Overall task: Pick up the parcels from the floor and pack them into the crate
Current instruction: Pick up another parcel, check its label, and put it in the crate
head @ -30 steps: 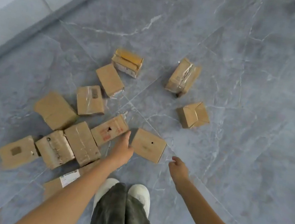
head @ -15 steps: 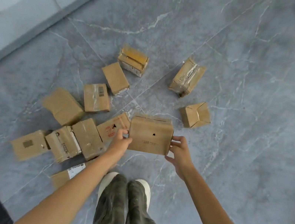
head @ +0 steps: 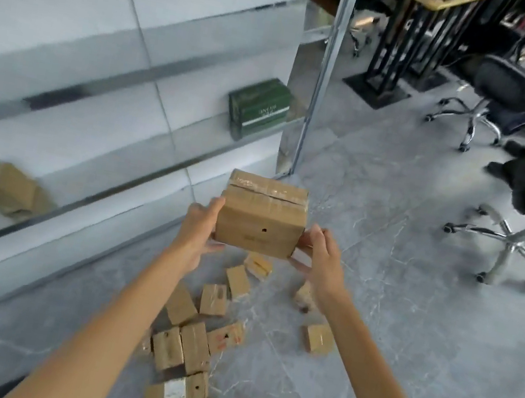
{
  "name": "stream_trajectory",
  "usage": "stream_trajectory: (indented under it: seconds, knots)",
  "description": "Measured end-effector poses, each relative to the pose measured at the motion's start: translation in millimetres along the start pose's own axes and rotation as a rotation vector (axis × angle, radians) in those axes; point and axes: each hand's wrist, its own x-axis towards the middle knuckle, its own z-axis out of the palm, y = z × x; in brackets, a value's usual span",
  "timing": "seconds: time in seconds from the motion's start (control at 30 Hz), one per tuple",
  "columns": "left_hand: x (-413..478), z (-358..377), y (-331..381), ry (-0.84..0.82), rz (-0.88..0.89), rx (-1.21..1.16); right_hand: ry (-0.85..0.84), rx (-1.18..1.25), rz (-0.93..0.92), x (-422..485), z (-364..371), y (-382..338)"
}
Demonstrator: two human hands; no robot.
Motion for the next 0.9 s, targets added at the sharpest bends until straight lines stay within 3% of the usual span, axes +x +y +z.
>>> stream_trajectory:
  seconds: [0.2, 0.3, 0.37, 0.47, 0.57, 0.63, 0.8, 0.9]
  knots:
    - [-102.7, -67.7, 102.4, -0.215, 0.388, -0.03, -0.057, 0.194, -0.044, -59.0, 42.2, -129.3]
    - [-150.0, -104.9, 124.8, -0.383, 0.442, 0.045, -0.084, 0.178, -0.062, -90.4, 61.8, -172.0]
    - [-173.9, -125.3, 132.3, -0.429, 0.42, -0.029, -0.125, 0.139, -0.102, -111.3, 73.4, -187.8]
    - [-200.3, -142.7, 137.3, -0.361, 0.419, -0.218, -0.253, 0.099, -0.232, -137.6, 90.4, -194.6]
    - [-217.7, -152.6, 145.5, -0.199, 0.452, -0.234, -0.367, 0.086, -0.379, -161.0, 108.7, -194.4]
    - [-225.9, -161.5, 149.6, -0.182, 0.46, -0.257, -0.423, 0.079, -0.448, -174.4, 118.2, -195.5]
    - [-250.5, -191.5, 146.2, -0.2, 0.506, -0.258, -0.491, 0.063, -0.514, -198.0, 129.7, -195.0]
    - [-272.2, -199.4, 139.9, -0.182, 0.562, -0.285, -0.585, 0.107, -0.433, -212.3, 130.6, -193.2]
